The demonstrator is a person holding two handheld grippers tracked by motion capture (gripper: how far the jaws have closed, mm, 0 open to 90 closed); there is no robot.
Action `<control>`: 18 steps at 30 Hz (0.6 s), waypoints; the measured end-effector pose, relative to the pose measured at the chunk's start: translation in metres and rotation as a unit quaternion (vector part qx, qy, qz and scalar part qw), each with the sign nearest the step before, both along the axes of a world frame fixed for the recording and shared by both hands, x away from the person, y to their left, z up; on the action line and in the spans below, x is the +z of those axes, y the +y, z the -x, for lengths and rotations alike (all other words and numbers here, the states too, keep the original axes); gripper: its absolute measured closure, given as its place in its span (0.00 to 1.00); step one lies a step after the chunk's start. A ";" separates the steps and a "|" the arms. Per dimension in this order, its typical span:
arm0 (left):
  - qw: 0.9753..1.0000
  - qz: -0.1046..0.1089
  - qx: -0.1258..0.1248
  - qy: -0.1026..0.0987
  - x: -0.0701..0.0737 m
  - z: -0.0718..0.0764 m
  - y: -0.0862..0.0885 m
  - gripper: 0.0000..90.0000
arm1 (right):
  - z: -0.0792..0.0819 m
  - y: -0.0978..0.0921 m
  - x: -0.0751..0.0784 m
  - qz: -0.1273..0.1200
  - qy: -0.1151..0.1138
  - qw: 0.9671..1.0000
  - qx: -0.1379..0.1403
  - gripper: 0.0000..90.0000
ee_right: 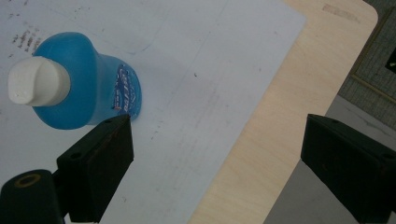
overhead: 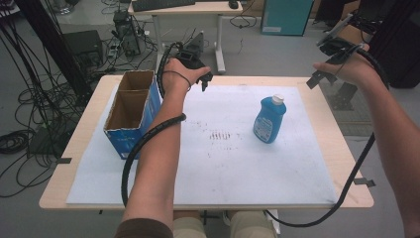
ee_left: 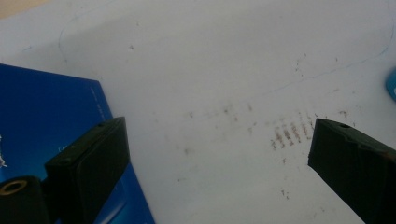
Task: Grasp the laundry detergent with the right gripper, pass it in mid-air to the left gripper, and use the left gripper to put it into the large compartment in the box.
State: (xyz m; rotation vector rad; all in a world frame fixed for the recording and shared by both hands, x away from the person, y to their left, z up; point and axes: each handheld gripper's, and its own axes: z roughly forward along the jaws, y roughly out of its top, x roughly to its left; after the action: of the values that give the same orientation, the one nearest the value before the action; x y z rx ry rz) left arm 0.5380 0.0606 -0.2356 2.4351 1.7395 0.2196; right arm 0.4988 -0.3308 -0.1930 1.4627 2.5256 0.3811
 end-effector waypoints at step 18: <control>1.000 0.002 0.004 0.000 0.001 0.001 0.009 0.06 | 0.001 -0.003 0.002 -0.003 -0.003 1.000 0.006 0.10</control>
State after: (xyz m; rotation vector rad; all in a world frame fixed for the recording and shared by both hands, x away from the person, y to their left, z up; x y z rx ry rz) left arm 0.5371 0.0693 -0.2348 2.4256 1.7483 0.2182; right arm 0.4974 -0.3340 -0.1912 1.4457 2.5326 0.3942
